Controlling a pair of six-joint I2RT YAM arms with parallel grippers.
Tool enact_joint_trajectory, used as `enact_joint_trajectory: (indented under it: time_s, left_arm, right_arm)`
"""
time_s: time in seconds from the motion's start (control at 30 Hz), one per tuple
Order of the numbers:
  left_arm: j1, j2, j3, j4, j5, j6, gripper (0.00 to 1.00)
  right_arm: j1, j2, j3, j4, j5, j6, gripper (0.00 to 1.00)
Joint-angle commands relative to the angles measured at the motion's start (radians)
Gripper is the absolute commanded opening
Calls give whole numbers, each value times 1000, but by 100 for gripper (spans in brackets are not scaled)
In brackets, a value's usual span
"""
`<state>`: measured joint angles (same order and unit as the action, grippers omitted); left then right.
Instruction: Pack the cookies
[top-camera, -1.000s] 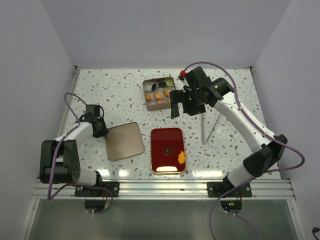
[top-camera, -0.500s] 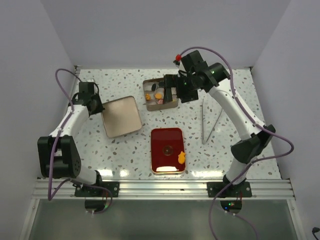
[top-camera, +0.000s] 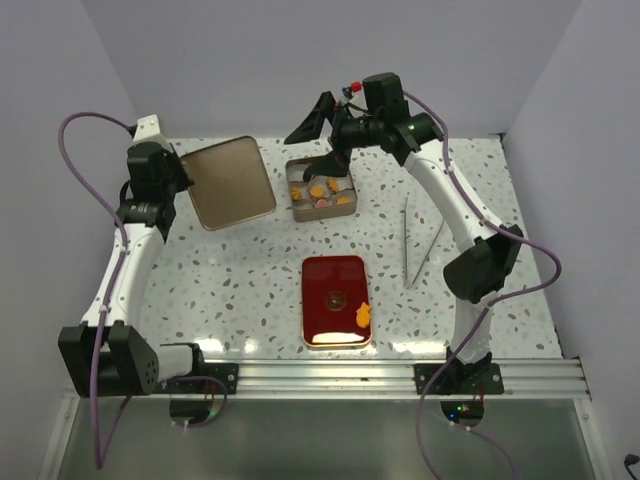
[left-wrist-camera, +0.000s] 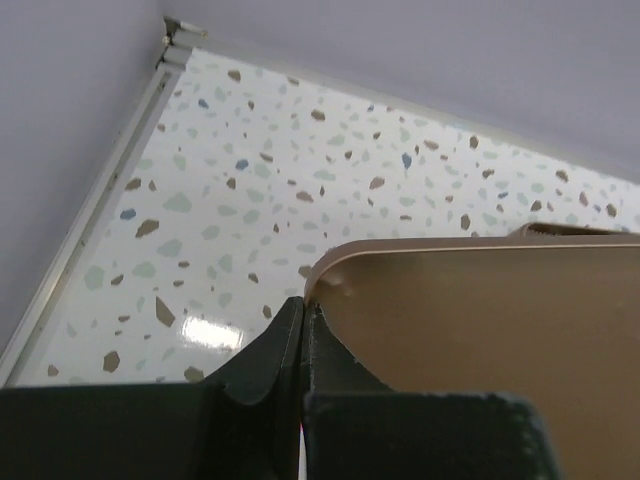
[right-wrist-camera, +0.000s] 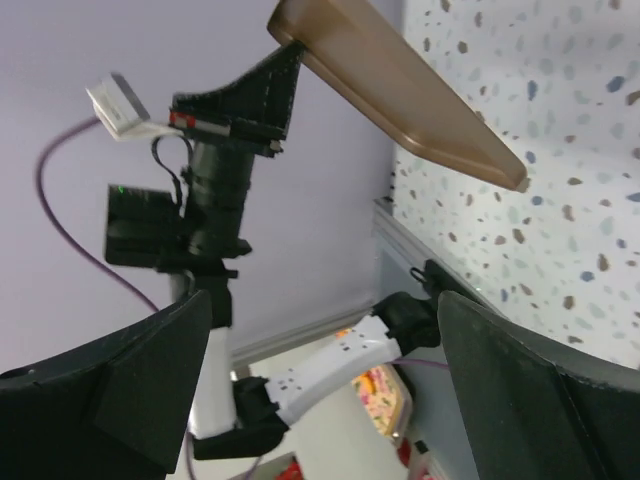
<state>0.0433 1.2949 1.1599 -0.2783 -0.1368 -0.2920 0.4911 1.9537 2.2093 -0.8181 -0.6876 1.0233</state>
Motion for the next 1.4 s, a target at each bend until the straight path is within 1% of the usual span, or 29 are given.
enact_joint_trajectory:
  time_s: [0.0, 0.03, 0.07, 0.1, 0.13, 0.17, 0.2, 0.33, 0.5, 0.6, 0.67, 0.73, 0.9, 0.93, 1.13, 1.2, 1.27, 1.3, 1.33, 1.37]
  left_arm:
    - [-14, -116, -67, 212, -36, 34, 0]
    - [-20, -149, -106, 329, -47, 43, 0]
    - [-34, -184, -146, 388, -81, 60, 0]
    - [-34, -245, -213, 439, -98, 68, 0]
    - [-58, -265, -229, 489, -107, 76, 0]
    - [-65, -278, -233, 493, -112, 89, 0]
    - [-66, -290, -230, 492, -109, 99, 0]
    - [-82, -331, -247, 527, -121, 132, 0]
    - [-117, -378, -261, 553, -161, 181, 0]
    - [-155, -388, -261, 567, -196, 232, 0]
    - [-183, -390, -258, 570, -227, 261, 0]
    - [-207, -387, -259, 582, -245, 281, 0]
    - [-226, -378, -252, 593, -291, 286, 0]
    - [-227, -378, -253, 596, -293, 315, 0]
    - [-237, -367, -244, 628, -304, 344, 0]
    - [-237, -365, -241, 633, -300, 341, 0]
    - [-243, -370, -241, 637, -297, 340, 0]
    - [-243, -371, -243, 637, -300, 343, 0]
    - [-244, -373, -243, 636, -302, 344, 0]
    - [-244, -375, -244, 633, -307, 346, 0]
  right_arm:
    - [-3, 2, -55, 299, -133, 277, 99]
    - [-3, 1, -94, 345, -133, 355, 99]
    - [-3, -1, -111, 432, -133, 392, 98]
    - [-3, 5, -121, 465, -130, 459, 98]
    - [-3, 8, -132, 490, -125, 490, 99]
    - [-3, 16, -132, 543, -122, 518, 98]
    - [-3, 23, -126, 551, -115, 538, 99]
    - [0, 47, -95, 534, -112, 612, 98]
    - [1, 22, -184, 550, -124, 675, 99]
    - [9, 17, -211, 550, -135, 678, 99]
    - [17, 25, -200, 510, -144, 666, 98]
    - [23, 33, -174, 435, -148, 624, 98]
    - [43, 39, -191, 404, -171, 612, 98]
    - [44, 42, -189, 395, -174, 610, 98]
    - [69, 74, -148, 310, -211, 569, 98]
    - [73, 70, -172, 326, -208, 587, 98]
    - [73, 68, -187, 376, -207, 613, 98]
    - [73, 65, -207, 401, -210, 653, 98]
    - [72, 60, -215, 462, -202, 676, 98]
    - [66, 57, -218, 488, -190, 698, 98]
